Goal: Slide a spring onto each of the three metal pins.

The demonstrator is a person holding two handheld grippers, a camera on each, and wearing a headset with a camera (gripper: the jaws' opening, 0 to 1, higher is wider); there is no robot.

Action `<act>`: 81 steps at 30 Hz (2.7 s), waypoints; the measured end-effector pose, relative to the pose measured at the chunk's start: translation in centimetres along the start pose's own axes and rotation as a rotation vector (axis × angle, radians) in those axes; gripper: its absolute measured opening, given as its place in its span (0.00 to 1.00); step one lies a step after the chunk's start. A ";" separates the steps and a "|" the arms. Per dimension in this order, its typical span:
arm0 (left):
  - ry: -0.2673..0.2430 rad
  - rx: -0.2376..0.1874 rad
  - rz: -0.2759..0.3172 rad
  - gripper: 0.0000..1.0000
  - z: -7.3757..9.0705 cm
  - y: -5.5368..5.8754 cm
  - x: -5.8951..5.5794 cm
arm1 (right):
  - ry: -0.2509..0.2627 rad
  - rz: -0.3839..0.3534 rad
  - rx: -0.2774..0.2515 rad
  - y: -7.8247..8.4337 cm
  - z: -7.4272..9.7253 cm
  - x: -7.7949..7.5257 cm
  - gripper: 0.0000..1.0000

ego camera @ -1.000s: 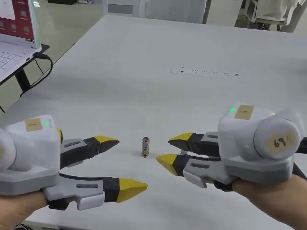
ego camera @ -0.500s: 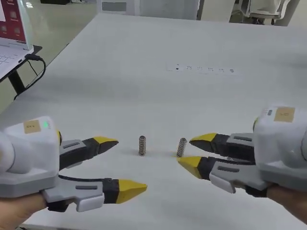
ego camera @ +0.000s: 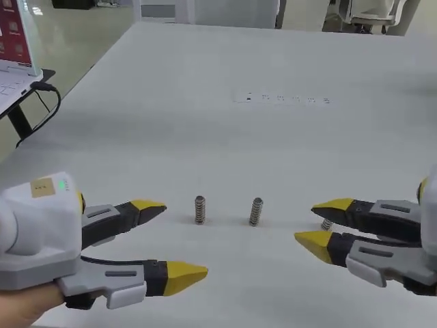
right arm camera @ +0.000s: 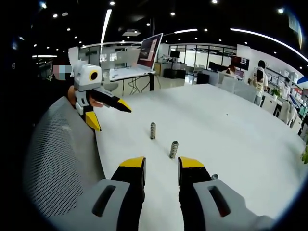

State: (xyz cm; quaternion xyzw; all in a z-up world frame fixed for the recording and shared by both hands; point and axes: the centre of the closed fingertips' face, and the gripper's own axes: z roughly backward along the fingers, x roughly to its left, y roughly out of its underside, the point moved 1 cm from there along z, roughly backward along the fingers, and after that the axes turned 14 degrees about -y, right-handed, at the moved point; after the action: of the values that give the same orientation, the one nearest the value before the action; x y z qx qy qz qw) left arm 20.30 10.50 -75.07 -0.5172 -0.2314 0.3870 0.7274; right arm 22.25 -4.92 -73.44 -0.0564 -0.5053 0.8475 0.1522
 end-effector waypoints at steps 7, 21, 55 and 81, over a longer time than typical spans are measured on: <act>-0.001 0.000 -0.001 0.65 0.2 0.0 0.0 | 0.016 -0.021 -0.014 1.7 1.4 -0.9 0.26; 0.001 0.010 0.017 0.66 0.1 0.9 0.6 | 0.075 -0.090 -0.029 5.3 3.0 -2.6 0.32; 0.002 0.043 0.067 0.74 -0.9 3.1 1.2 | 0.095 -0.150 -0.070 8.4 1.9 -3.5 0.81; -0.011 0.042 0.076 0.79 -1.0 3.1 1.3 | 0.099 -0.166 -0.083 8.1 2.1 -3.5 0.88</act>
State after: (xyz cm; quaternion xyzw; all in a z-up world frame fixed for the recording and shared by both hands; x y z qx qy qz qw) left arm 20.84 11.48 -78.42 -0.5082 -0.2076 0.4219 0.7216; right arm 23.35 -11.39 -79.73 -0.0623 -0.5348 0.8065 0.2442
